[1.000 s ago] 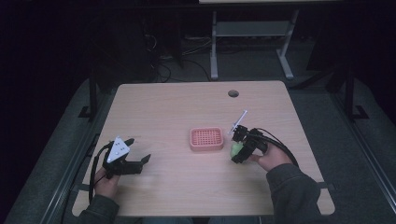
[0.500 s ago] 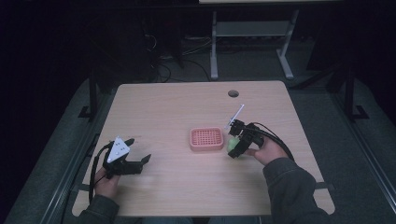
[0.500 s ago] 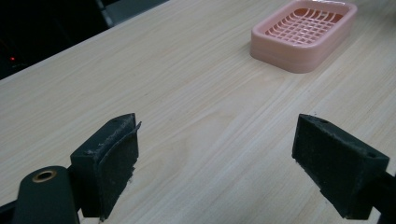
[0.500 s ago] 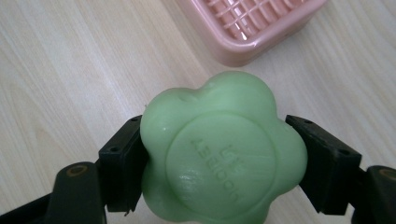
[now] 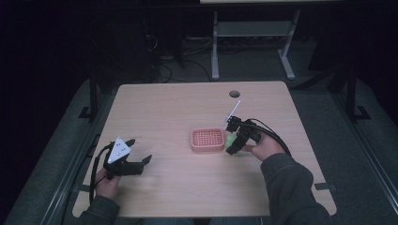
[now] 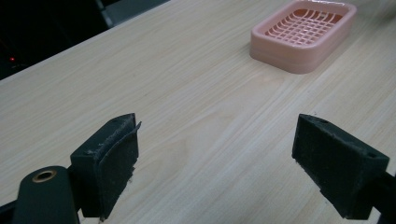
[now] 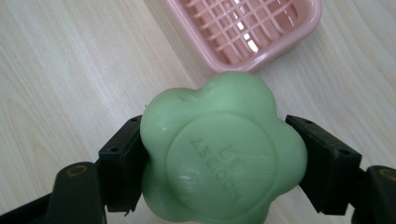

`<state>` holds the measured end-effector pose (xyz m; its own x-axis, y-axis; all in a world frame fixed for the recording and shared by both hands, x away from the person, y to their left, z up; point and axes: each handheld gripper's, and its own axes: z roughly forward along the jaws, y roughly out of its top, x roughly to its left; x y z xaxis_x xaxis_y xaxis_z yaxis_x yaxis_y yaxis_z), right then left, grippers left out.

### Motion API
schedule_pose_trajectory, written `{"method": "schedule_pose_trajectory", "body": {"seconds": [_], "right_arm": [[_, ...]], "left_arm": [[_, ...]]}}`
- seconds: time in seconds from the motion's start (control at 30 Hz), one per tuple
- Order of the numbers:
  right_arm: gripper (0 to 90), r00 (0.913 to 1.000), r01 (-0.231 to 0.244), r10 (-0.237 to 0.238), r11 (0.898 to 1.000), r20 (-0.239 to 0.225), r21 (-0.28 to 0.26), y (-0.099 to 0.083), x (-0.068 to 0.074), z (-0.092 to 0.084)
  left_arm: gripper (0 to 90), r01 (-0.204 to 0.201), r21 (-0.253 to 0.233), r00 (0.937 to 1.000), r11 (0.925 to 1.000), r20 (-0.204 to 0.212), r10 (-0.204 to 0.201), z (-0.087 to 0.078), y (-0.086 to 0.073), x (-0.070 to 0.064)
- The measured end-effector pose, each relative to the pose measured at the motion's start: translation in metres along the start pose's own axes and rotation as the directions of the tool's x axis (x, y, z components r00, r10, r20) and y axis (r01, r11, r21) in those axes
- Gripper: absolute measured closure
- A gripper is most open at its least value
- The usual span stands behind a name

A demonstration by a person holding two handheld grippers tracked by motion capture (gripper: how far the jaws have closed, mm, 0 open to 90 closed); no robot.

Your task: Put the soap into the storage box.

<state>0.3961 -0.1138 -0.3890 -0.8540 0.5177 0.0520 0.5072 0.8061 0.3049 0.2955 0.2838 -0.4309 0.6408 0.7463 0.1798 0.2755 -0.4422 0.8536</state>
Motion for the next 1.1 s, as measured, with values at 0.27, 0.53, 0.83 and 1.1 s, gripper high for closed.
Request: {"method": "schedule_pose_trajectory", "body": {"seconds": [0.27,0.53,0.83,1.1], "right_arm": [[25.9,1.0000,0.000,0.000,1.000,-0.004,0.003,0.005,-0.002,0.002],[25.9,0.9999,0.012,-0.012,1.000,0.004,-0.009,0.015,-0.002,-0.004],[25.9,0.9997,0.022,-0.022,1.000,0.009,-0.005,0.026,-0.003,-0.004],[25.9,0.9994,0.033,-0.033,0.999,0.006,-0.025,0.036,-0.002,-0.004]], "left_arm": [[14.1,-0.004,-0.001,1.0000,1.0000,-0.001,0.004,-0.001,0.000,0.000],[14.1,-0.001,-0.002,1.0000,1.0000,-0.001,0.001,-0.001,0.000,0.000],[14.1,0.000,-0.004,1.0000,1.0000,0.000,0.000,-0.001,0.000,0.000],[14.1,-0.003,-0.002,1.0000,1.0000,-0.001,0.003,-0.001,0.001,0.000]]}}
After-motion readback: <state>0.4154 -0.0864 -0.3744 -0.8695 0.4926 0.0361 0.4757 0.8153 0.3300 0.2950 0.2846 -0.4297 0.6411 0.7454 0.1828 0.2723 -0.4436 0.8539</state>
